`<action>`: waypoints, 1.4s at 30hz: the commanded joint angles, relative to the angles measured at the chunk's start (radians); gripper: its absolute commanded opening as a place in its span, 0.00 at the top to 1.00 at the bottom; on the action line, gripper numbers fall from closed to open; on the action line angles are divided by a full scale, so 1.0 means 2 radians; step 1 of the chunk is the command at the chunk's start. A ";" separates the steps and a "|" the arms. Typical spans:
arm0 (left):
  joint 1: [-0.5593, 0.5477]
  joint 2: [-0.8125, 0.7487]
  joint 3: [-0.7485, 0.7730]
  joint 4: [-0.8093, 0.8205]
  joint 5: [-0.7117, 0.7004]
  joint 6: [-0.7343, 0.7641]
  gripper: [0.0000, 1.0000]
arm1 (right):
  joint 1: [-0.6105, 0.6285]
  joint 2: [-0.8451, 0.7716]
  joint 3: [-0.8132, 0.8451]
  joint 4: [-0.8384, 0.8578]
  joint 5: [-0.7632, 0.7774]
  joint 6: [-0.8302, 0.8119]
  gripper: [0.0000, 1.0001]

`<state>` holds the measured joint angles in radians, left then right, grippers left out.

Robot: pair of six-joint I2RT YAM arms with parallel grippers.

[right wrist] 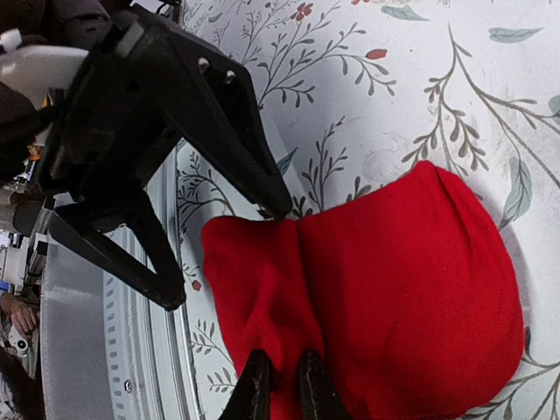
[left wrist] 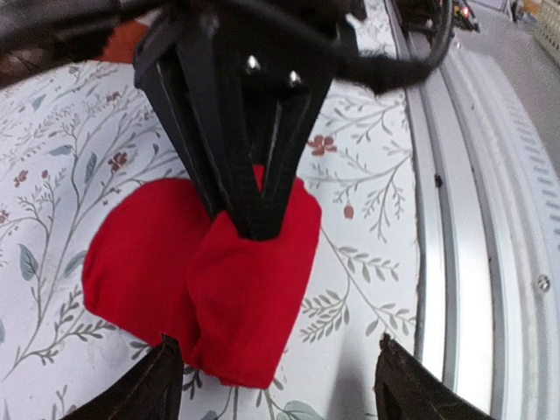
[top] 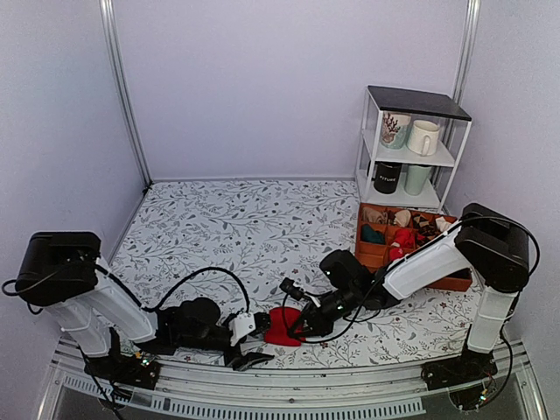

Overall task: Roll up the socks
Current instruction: Roll the sock at the center of the board.

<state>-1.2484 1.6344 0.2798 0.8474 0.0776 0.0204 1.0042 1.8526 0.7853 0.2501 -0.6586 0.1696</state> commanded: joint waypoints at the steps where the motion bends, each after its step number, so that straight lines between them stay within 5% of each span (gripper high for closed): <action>1: -0.013 0.038 0.016 0.042 -0.007 0.029 0.25 | -0.002 0.035 -0.007 -0.095 0.012 0.013 0.90; 15: -0.018 0.038 0.004 0.094 -0.049 0.042 0.29 | -0.004 0.041 -0.002 -0.118 0.008 0.008 0.90; 31: -0.012 0.090 0.037 0.083 -0.015 0.047 0.68 | -0.004 0.042 0.000 -0.127 0.005 0.003 0.90; 35: -0.011 0.101 0.046 0.057 -0.010 0.033 1.00 | -0.005 0.045 0.003 -0.130 0.003 0.002 0.90; 38: -0.009 0.103 0.058 0.019 -0.011 0.012 1.00 | -0.005 0.042 0.005 -0.131 0.008 0.002 0.89; 42: 0.000 0.106 0.085 -0.075 -0.016 -0.037 1.00 | -0.006 0.012 0.004 -0.126 0.036 0.004 0.71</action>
<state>-1.2659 1.8065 0.3878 0.9592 0.0364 0.0505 0.9783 1.8660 0.8253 0.1284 -0.7067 0.1848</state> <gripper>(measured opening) 0.048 0.239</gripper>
